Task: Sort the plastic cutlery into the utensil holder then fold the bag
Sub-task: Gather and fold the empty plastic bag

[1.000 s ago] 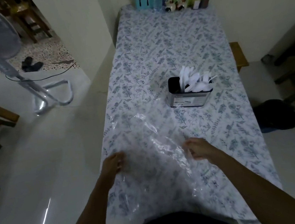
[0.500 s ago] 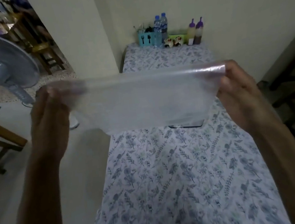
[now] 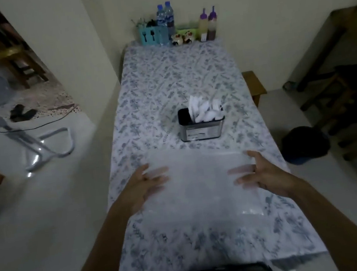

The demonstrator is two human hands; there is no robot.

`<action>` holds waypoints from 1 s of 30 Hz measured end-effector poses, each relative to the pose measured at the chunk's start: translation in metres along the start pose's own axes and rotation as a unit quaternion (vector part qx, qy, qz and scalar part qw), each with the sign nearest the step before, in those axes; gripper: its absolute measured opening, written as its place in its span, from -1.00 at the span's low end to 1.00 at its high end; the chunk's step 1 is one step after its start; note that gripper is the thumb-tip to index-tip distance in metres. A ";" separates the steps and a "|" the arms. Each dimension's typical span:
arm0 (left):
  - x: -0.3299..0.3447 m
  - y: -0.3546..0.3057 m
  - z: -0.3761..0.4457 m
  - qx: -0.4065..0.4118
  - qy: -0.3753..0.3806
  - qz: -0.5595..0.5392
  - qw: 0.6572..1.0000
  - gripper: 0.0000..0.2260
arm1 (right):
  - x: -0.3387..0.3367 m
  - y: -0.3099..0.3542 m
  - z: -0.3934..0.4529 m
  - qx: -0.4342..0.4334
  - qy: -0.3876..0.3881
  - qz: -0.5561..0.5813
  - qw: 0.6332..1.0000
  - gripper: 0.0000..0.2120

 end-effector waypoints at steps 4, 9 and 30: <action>0.050 0.018 0.018 -0.068 0.123 0.084 0.987 -0.50 | -0.050 -0.023 -0.040 0.005 -0.043 0.072 0.996 -0.18; 0.137 -0.016 0.062 -0.042 0.183 0.139 0.972 -0.69 | -0.110 -0.005 -0.114 -0.049 -0.129 0.035 0.990 -0.49; 0.411 0.151 0.322 -0.090 0.299 0.456 0.833 -0.60 | -0.367 -0.208 -0.227 0.082 -0.258 0.189 0.944 -0.77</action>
Point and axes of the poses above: each hand's wrist, its own z-axis towards the middle knuckle, its own x-axis out of the palm, y = z × x, the point moved 7 cm from there along z, towards the middle knuckle, and after that the axes turned 10 degrees about y, right-handed, at the moved point
